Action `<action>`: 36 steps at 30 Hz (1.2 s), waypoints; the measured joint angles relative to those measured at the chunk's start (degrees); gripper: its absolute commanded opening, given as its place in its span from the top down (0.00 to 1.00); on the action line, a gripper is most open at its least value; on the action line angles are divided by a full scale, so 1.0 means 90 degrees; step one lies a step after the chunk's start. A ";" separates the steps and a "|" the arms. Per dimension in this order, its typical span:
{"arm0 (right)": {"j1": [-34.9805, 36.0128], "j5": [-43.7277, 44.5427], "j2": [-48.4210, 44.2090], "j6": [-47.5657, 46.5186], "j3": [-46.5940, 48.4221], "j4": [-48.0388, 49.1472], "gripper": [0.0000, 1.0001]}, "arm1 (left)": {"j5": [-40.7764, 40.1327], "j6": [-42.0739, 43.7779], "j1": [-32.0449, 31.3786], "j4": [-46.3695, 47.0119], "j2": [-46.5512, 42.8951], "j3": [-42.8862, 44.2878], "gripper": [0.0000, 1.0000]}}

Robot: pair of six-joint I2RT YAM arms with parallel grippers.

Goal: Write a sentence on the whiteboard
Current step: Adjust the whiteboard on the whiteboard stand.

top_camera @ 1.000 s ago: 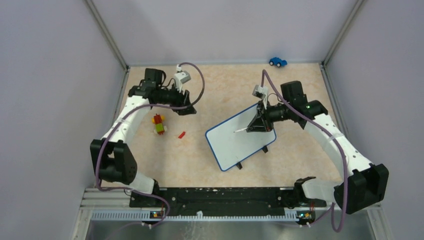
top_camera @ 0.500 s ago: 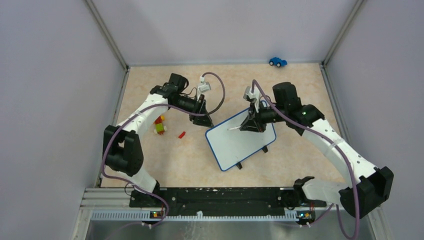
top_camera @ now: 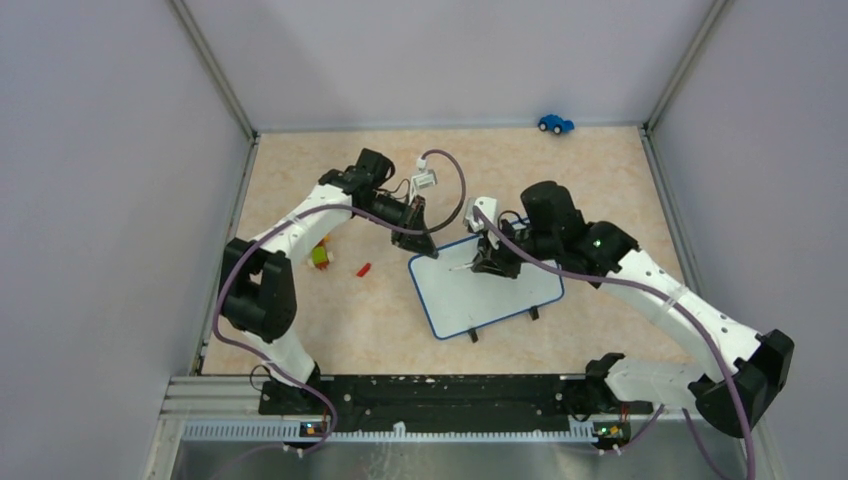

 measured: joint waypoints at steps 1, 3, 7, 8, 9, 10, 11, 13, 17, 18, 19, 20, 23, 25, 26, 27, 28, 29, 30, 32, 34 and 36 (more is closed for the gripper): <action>0.0063 0.0070 -0.0036 -0.0039 0.0002 -0.0015 1.00 | 0.0005 -0.0007 -0.0002 0.0000 0.0012 0.0012 0.89; 0.0238 0.0284 -0.0063 -0.0119 0.0041 -0.0063 1.00 | 0.0019 -0.0012 -0.0029 0.0005 0.0036 0.0056 0.90; 0.0979 0.0930 -0.0061 -0.0345 0.0075 -0.0029 1.00 | 0.0056 -0.0100 -0.0126 0.0029 0.0192 0.0265 0.93; 0.1154 0.1095 -0.0053 -0.0398 0.0075 -0.0019 1.00 | 0.0070 -0.0138 -0.0134 0.0036 0.0226 0.0294 0.95; 0.1268 0.1241 -0.0051 -0.0435 0.0075 0.0007 1.00 | 0.0080 -0.0168 -0.0136 0.0061 0.0243 0.0299 0.97; 0.1341 0.1343 -0.0044 -0.0452 0.0075 0.0044 1.00 | 0.0090 -0.0202 -0.0136 0.0073 0.0255 0.0306 1.00; 0.1379 0.1411 -0.0039 -0.0452 0.0075 0.0070 1.00 | 0.0090 -0.0238 -0.0136 0.0085 0.0262 0.0306 1.00; 0.1384 0.1571 -0.0039 -0.0449 0.0075 0.0112 1.00 | 0.0056 -0.0330 -0.0134 0.0121 0.0265 0.0306 1.00; 0.1382 0.1632 -0.0063 -0.0449 0.0073 0.0102 1.00 | -0.0117 -0.0806 -0.0138 0.0588 0.0170 0.0126 1.00; 0.1375 0.1630 -0.0078 -0.0452 0.0073 0.0095 1.00 | -0.0155 -0.0901 -0.0134 0.0716 0.0109 0.0041 1.00; 0.1367 0.1625 -0.0117 -0.0452 0.0068 0.0083 1.00 | -0.0253 -0.1095 -0.0129 0.0937 -0.0024 -0.0129 1.00; 0.1353 0.1613 -0.0158 -0.0452 0.0063 0.0068 1.00 | -0.0386 -0.1314 -0.0126 0.1168 -0.0202 -0.0338 1.00; 0.1277 0.1503 -0.0369 -0.0452 0.0015 0.0041 1.00 | -0.0750 -0.1843 -0.0155 0.1778 -0.0775 -0.0952 1.00; 0.1200 0.1423 -0.0532 -0.0454 -0.0024 -0.0019 1.00 | -0.1018 -0.2086 -0.0223 0.2023 -0.1064 -0.1195 1.00; 0.1168 0.1392 -0.0588 -0.0457 -0.0032 -0.0029 1.00 | -0.1137 -0.2183 -0.0282 0.2137 -0.1166 -0.1268 1.00; 0.1141 0.1360 -0.0651 -0.0457 -0.0051 -0.0024 1.00 | -0.1226 -0.2276 -0.0342 0.2225 -0.1226 -0.1299 1.00; 0.1120 0.1345 -0.0680 -0.0457 -0.0066 -0.0034 1.00 | -0.1280 -0.2351 -0.0386 0.2283 -0.1243 -0.1304 1.00; 0.1117 0.1345 -0.0697 -0.0457 -0.0097 -0.0032 1.00 | -0.1343 -0.2467 -0.0425 0.2380 -0.1246 -0.1309 0.97; 0.1112 0.1350 -0.0702 -0.0454 -0.0117 -0.0029 1.00 | -0.1375 -0.2538 -0.0442 0.2455 -0.1234 -0.1319 0.92; 0.1107 0.1370 -0.0702 -0.0452 -0.0240 0.0061 1.00 | -0.1401 -0.2703 -0.0447 0.2594 -0.1231 -0.1375 0.85; 0.1107 0.1416 -0.0702 -0.0454 -0.0452 0.0209 1.00 | -0.1404 -0.2783 -0.0447 0.2618 -0.1217 -0.1384 0.76; 0.1107 0.1484 -0.0707 -0.0454 -0.0682 0.0328 1.00 | -0.1413 -0.2812 -0.0459 0.2599 -0.1144 -0.1384 0.73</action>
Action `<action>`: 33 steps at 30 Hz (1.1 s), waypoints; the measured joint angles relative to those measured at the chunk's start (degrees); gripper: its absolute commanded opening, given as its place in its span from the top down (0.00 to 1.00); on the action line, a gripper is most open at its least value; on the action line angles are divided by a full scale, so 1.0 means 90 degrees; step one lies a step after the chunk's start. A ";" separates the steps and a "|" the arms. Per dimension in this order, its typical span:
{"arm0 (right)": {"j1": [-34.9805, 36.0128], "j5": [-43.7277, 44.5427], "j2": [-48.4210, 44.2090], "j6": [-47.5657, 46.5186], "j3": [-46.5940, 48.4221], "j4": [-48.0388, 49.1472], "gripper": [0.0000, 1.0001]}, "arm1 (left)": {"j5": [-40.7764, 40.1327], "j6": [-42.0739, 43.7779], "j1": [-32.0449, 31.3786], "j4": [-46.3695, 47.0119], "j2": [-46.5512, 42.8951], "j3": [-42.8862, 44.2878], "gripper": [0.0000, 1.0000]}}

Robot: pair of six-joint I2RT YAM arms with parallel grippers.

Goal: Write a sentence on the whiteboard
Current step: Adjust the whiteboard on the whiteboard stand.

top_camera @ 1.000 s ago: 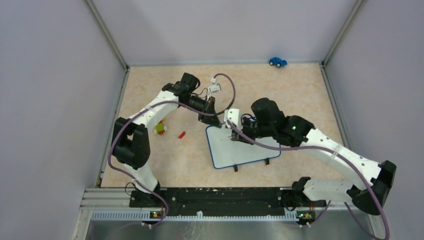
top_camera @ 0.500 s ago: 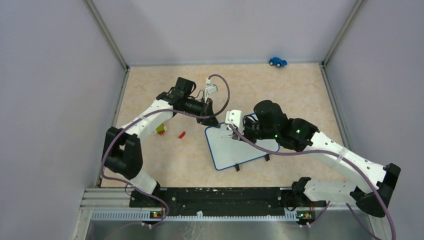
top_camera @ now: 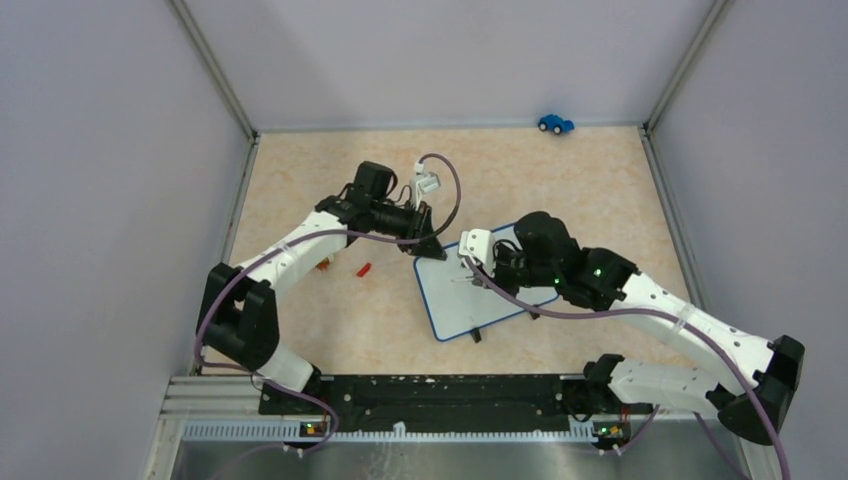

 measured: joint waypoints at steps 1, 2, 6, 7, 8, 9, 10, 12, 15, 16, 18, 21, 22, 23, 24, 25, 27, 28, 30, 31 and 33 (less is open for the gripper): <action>0.0002 0.0029 -0.0005 -0.0002 -0.0092 0.0056 1.00 | -0.0002 -0.0007 -0.0005 -0.0012 0.0034 0.0000 0.73; 0.0002 0.0058 -0.0017 -0.0002 -0.0192 0.0117 1.00 | -0.0002 -0.0010 -0.0005 -0.0036 0.0085 0.0000 0.74; 0.0005 0.0151 -0.0100 -0.0015 -0.0389 0.0381 1.00 | -0.0022 0.0000 -0.0010 -0.0136 0.0109 -0.0012 0.89; 0.0007 0.0170 -0.0126 -0.0017 -0.0410 0.0478 1.00 | -0.0012 -0.0012 -0.0010 -0.0092 0.0097 -0.0049 0.91; 0.0007 0.0197 -0.0148 -0.0015 -0.0423 0.0590 1.00 | 0.0049 -0.0015 -0.0010 -0.0032 0.0078 -0.0107 0.92; 0.0007 0.0214 -0.0153 -0.0010 -0.0427 0.0678 1.00 | 0.0085 -0.0032 -0.0010 0.0017 0.0046 -0.0168 0.93; 0.0007 0.0223 -0.0153 0.0007 -0.0432 0.0775 1.00 | 0.0126 -0.0061 -0.0010 0.0085 0.0010 -0.0236 0.93; 0.0007 0.0245 -0.0155 0.0019 -0.0461 0.0925 1.00 | 0.0155 -0.0172 -0.0005 0.0194 -0.0063 -0.0338 0.92; 0.0007 0.0255 -0.0153 0.0019 -0.0466 0.1013 1.00 | 0.0170 -0.0449 0.0002 0.0420 -0.0189 -0.0525 0.86; 0.0007 0.0248 -0.0155 0.0022 -0.0466 0.1030 1.00 | 0.0165 -0.0520 0.0005 0.0476 -0.0221 -0.0571 0.83; 0.0007 0.0216 -0.0155 0.0019 -0.0466 0.1030 1.00 | 0.0126 -0.0607 0.0005 0.0561 -0.0248 -0.0614 0.77; 0.0015 0.0034 -0.0155 0.0015 -0.0466 0.1001 1.00 | 0.0034 -0.0767 0.0005 0.0544 -0.0253 -0.0622 0.71; 0.0017 -0.0046 -0.0155 0.0005 -0.0466 0.0984 1.00 | 0.0005 -0.0792 0.0015 0.0537 -0.0262 -0.0622 0.69; 0.0027 -0.0126 -0.0155 -0.0002 -0.0466 0.0962 1.00 | -0.0034 -0.0801 0.0034 0.0517 -0.0279 -0.0622 0.68; 0.0036 -0.0182 -0.0155 -0.0015 -0.0466 0.0942 1.00 | -0.0073 -0.0797 0.0053 0.0483 -0.0311 -0.0622 0.66; 0.0061 -0.0214 -0.0155 -0.0029 -0.0466 0.0928 1.00 | -0.0102 -0.0787 0.0073 0.0444 -0.0347 -0.0622 0.62; 0.0143 -0.0223 -0.0155 -0.0046 -0.0466 0.0906 1.00 | -0.0119 -0.0755 0.0121 0.0355 -0.0449 -0.0622 0.60; 0.0180 -0.0214 -0.0155 -0.0049 -0.0466 0.0911 1.00 | -0.0121 -0.0724 0.0146 0.0313 -0.0520 -0.0622 0.62; 0.0274 -0.0138 -0.0151 -0.0044 -0.0466 0.0925 1.00 | -0.0121 -0.0675 0.0187 0.0250 -0.0641 -0.0622 0.66; 0.0318 -0.0083 -0.0138 -0.0039 -0.0466 0.0947 1.00 | -0.0117 -0.0644 0.0214 0.0221 -0.0707 -0.0622 0.67; 0.0384 0.0041 -0.0078 -0.0022 -0.0461 0.1039 1.00 | -0.0109 -0.0573 0.0245 0.0172 -0.0787 -0.0622 0.68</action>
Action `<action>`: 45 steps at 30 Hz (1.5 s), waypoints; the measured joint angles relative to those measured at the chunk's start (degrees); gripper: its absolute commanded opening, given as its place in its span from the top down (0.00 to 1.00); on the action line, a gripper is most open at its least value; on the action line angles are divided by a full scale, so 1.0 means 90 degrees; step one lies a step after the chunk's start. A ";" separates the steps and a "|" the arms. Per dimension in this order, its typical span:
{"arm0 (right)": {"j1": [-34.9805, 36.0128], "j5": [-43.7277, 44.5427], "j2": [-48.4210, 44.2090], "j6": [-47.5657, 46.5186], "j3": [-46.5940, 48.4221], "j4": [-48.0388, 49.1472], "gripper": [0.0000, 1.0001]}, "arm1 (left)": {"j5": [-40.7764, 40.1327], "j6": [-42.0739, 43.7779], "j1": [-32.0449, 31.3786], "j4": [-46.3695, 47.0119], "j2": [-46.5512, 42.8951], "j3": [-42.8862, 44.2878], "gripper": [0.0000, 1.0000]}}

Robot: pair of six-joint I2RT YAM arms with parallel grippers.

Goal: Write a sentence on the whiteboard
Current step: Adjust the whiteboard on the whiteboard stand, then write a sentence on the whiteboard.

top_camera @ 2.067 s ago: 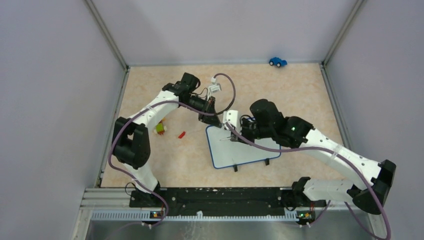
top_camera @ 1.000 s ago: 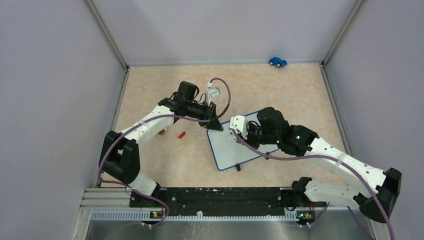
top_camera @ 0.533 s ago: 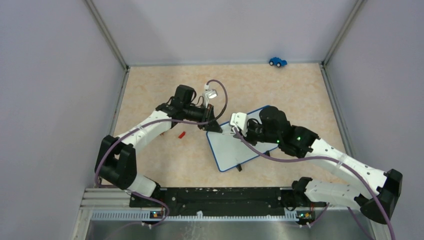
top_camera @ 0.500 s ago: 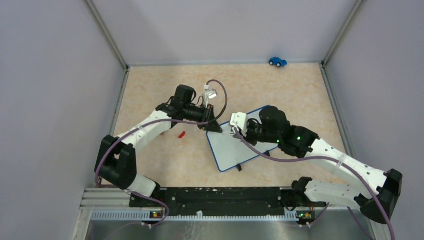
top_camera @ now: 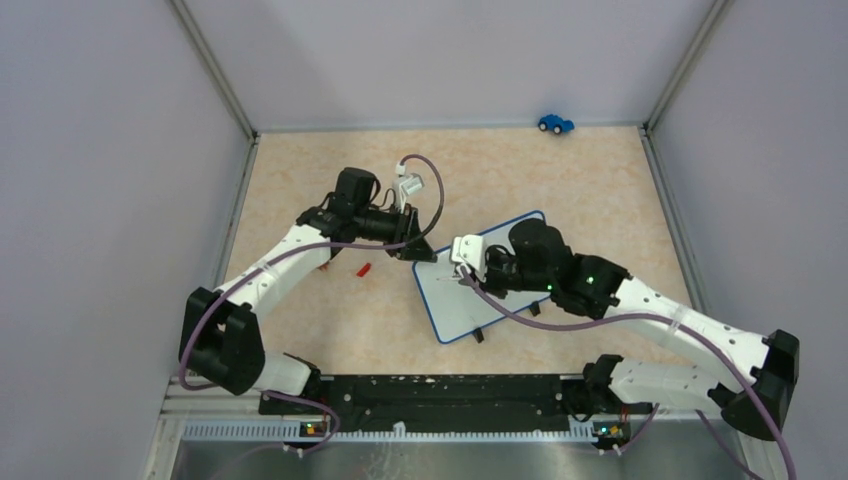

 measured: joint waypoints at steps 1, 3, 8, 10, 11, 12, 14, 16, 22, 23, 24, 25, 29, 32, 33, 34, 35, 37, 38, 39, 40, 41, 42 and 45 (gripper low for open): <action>0.0015 0.0041 0.0034 0.0005 0.0000 0.0027 1.00 | 0.0007 0.0027 0.0007 -0.0017 -0.0005 0.0000 0.70; 0.0036 0.0136 0.0148 0.0036 0.0000 0.0075 1.00 | 0.0012 0.0080 0.0017 -0.0068 -0.0002 0.0000 0.74; 0.0121 0.0284 0.0386 0.0092 0.0010 0.0170 1.00 | 0.0044 0.0129 0.0017 -0.0134 0.0000 0.0000 0.90; 0.0182 0.0350 0.0418 0.0104 0.0012 0.0177 1.00 | 0.0078 0.0136 0.0017 -0.0131 0.0000 0.0000 0.95; 0.0199 0.0350 0.0425 0.0114 0.0015 0.0182 1.00 | 0.0095 0.0136 0.0017 -0.0126 0.0002 0.0000 0.98; 0.0216 0.0357 0.0432 0.0136 0.0034 0.0175 1.00 | 0.0121 0.0143 0.0017 -0.0124 0.0002 0.0000 1.00; 0.0226 0.0355 0.0474 0.0175 0.0112 0.0172 1.00 | 0.0148 0.0138 0.0017 -0.0117 0.0015 0.0000 1.00; 0.0228 0.0350 0.0510 0.0216 0.0202 0.0182 1.00 | 0.0168 0.0134 0.0022 -0.0104 0.0041 0.0000 1.00; 0.0233 0.0364 0.0556 0.0272 0.0355 0.0277 1.00 | 0.0194 0.0129 0.0041 -0.0078 0.0070 0.0000 1.00; 0.0238 0.0367 0.0573 0.0277 0.0357 0.0287 1.00 | 0.0197 0.0124 0.0041 -0.0078 0.0070 0.0000 1.00; 0.0243 0.0372 0.0600 0.0282 0.0357 0.0284 1.00 | 0.0197 0.0117 0.0046 -0.0080 0.0070 0.0000 1.00; 0.0250 0.0372 0.0631 0.0291 0.0357 0.0282 1.00 | 0.0199 0.0114 0.0046 -0.0078 0.0070 0.0000 1.00; 0.0270 0.0396 0.0750 0.0316 0.0357 0.0282 1.00 | 0.0211 0.0112 0.0046 -0.0078 0.0070 0.0000 1.00; 0.0289 0.0427 0.0801 0.0316 0.0359 0.0282 1.00 | 0.0211 0.0112 0.0046 -0.0078 0.0070 0.0000 1.00; 0.0296 0.0432 0.0809 0.0316 0.0359 0.0282 1.00 | 0.0211 0.0112 0.0046 -0.0078 0.0070 0.0000 1.00; 0.0299 0.0432 0.0814 0.0316 0.0359 0.0277 1.00 | 0.0211 0.0112 0.0046 -0.0078 0.0073 0.0000 1.00; 0.0301 0.0430 0.0814 0.0316 0.0359 0.0277 1.00 | 0.0211 0.0112 0.0046 -0.0078 0.0073 0.0000 1.00; 0.0301 0.0406 0.0814 0.0313 0.0362 0.0260 1.00 | 0.0211 0.0112 0.0046 -0.0078 0.0073 0.0000 1.00; 0.0301 0.0376 0.0814 0.0313 0.0367 0.0245 1.00 | 0.0211 0.0112 0.0046 -0.0078 0.0073 0.0000 1.00; 0.0301 0.0357 0.0814 0.0311 0.0372 0.0236 1.00 | 0.0211 0.0112 0.0046 -0.0078 0.0073 0.0000 1.00; 0.0304 0.0342 0.0814 0.0306 0.0379 0.0223 1.00 | 0.0211 0.0112 0.0046 -0.0078 0.0073 0.0000 1.00; 0.0304 0.0333 0.0816 0.0294 0.0384 0.0211 1.00 | 0.0214 0.0112 0.0046 -0.0078 0.0073 0.0000 1.00; 0.0313 0.0333 0.0818 0.0272 0.0384 0.0197 1.00 | 0.0214 0.0112 0.0046 -0.0078 0.0073 0.0000 1.00; 0.0362 0.0325 0.0860 0.0214 0.0384 0.0117 1.00 | 0.0214 0.0112 0.0046 -0.0078 0.0073 0.0000 1.00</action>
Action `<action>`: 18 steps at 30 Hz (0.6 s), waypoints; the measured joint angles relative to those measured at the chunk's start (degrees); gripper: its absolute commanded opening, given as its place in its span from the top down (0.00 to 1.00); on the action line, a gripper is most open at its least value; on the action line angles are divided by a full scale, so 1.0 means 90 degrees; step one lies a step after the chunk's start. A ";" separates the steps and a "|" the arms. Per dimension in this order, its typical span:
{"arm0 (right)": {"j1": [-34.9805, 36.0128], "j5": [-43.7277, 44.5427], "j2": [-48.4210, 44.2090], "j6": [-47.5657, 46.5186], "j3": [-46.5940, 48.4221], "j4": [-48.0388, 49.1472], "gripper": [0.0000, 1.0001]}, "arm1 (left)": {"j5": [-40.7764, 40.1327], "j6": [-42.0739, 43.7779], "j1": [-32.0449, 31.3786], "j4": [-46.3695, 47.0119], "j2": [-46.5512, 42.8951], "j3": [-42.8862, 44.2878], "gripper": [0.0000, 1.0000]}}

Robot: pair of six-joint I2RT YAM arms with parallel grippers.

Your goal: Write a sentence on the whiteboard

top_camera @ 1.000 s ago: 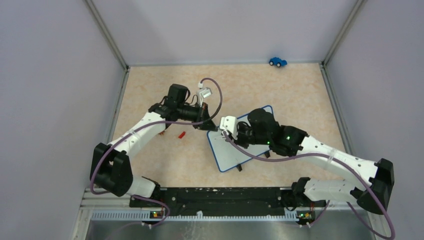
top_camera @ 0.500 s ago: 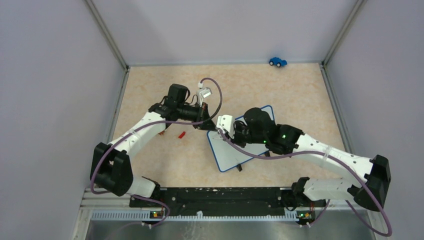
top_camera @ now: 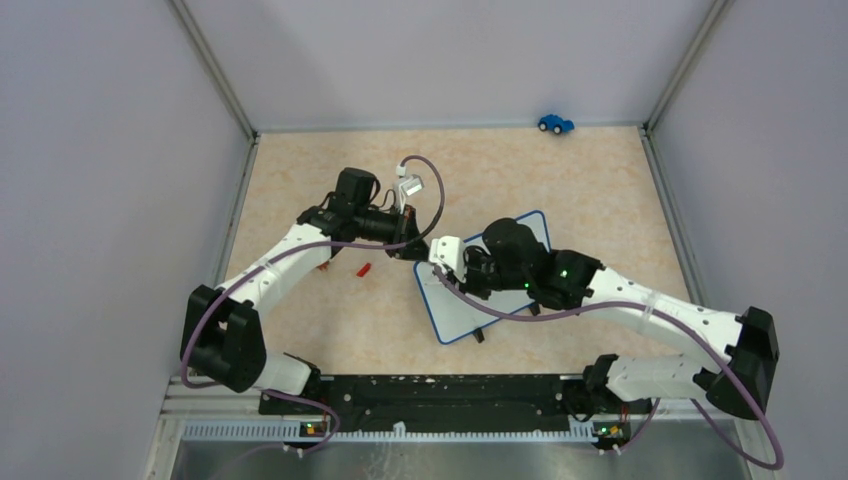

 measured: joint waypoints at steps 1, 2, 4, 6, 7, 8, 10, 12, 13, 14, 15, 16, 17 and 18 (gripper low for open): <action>0.0027 0.0000 0.0024 -0.0012 0.0000 -0.0015 1.00 | 0.0000 0.0002 0.0000 0.0000 0.0000 0.0000 1.00; 0.0039 0.0000 0.0056 -0.0024 0.0000 -0.0022 1.00 | 0.0000 0.0002 0.0000 -0.0002 0.0000 0.0000 1.00; 0.0061 0.0007 0.0109 -0.0032 0.0000 -0.0046 1.00 | 0.0002 0.0002 0.0000 0.0000 0.0000 0.0000 1.00; 0.0066 0.0012 0.0155 -0.0051 0.0000 -0.0061 1.00 | 0.0005 0.0002 0.0000 0.0000 0.0000 0.0000 1.00; 0.0066 0.0019 0.0175 -0.0058 0.0000 -0.0063 1.00 | 0.0005 0.0002 0.0000 0.0000 0.0000 0.0000 1.00; 0.0066 0.0029 0.0192 -0.0063 0.0000 -0.0066 1.00 | 0.0007 0.0002 0.0000 0.0000 0.0000 0.0000 1.00; 0.0066 0.0066 0.0214 -0.0068 0.0000 -0.0068 1.00 | 0.0019 0.0002 0.0000 0.0000 0.0000 0.0000 1.00; 0.0066 0.0129 0.0236 -0.0066 0.0005 -0.0063 1.00 | 0.0024 0.0002 0.0000 0.0000 0.0010 0.0000 1.00; 0.0066 0.0175 0.0248 -0.0063 0.0007 -0.0058 1.00 | 0.0027 0.0002 0.0002 0.0000 0.0012 0.0000 1.00; 0.0066 0.0216 0.0255 -0.0058 0.0007 -0.0056 1.00 | 0.0024 0.0002 0.0005 0.0000 0.0012 0.0000 1.00; 0.0066 0.0240 0.0257 -0.0051 0.0007 -0.0051 1.00 | 0.0024 0.0002 0.0005 0.0000 0.0012 0.0000 1.00; 0.0068 0.0270 0.0257 -0.0049 0.0010 -0.0049 1.00 | 0.0022 0.0005 0.0005 0.0000 0.0012 0.0000 1.00; 0.0070 0.0296 0.0257 -0.0041 0.0010 -0.0044 1.00 | 0.0019 0.0007 0.0007 0.0000 0.0012 0.0000 1.00; 0.0073 0.0321 0.0257 -0.0032 0.0012 -0.0036 1.00 | 0.0019 0.0010 0.0007 0.0000 0.0012 0.0000 1.00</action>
